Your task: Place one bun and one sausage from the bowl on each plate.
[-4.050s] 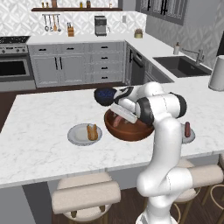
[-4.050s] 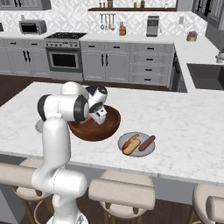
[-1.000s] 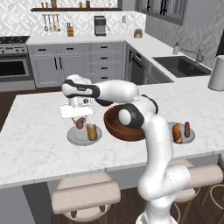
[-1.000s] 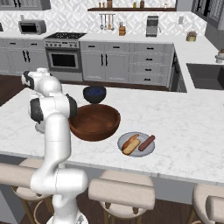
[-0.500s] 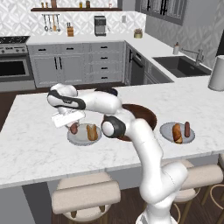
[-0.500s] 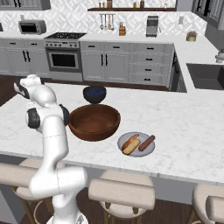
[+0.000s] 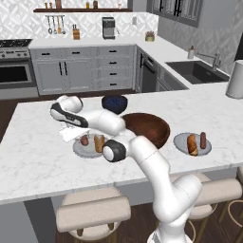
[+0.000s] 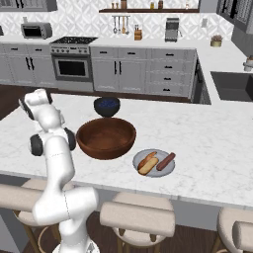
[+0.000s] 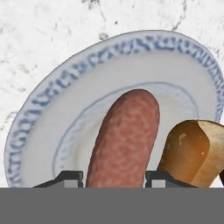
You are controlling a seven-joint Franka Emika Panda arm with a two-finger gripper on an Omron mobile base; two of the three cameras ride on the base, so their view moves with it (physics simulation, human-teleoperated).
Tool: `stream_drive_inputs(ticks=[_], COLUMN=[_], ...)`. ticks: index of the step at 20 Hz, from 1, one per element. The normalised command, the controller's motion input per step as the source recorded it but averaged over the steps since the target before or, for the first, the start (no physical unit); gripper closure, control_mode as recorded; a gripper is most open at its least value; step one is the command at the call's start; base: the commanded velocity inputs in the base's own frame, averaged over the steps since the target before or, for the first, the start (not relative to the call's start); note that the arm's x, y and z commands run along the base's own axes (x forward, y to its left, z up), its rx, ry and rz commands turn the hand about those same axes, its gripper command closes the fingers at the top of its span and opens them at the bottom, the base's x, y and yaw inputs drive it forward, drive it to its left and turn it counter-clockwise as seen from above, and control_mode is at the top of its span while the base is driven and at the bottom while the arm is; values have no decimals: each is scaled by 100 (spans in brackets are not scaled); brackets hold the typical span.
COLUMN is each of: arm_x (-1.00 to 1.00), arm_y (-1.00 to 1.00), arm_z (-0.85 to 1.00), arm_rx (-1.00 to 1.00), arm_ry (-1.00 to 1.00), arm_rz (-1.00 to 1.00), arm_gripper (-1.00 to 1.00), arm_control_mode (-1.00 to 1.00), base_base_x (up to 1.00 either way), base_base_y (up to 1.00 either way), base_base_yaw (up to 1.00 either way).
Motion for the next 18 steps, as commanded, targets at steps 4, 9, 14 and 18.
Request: stream_drive_inputs(ticks=[4,9,14,18], arm_x=[-21,-28,-10,0], arm_y=[-16,-12,-1,0], arm_z=[-22,-9,-1,0], arm_rx=[0,0,0,0], arm_ry=[-2,-2,0,0], arm_rz=[1,0,0,0], arm_gripper=[100,100,100,-100], arm_control_mode=[-100,-100,-100,-100], base_base_x=[0,0,0,0], base_base_y=[0,0,0,0], base_base_yaw=[0,0,0,0])
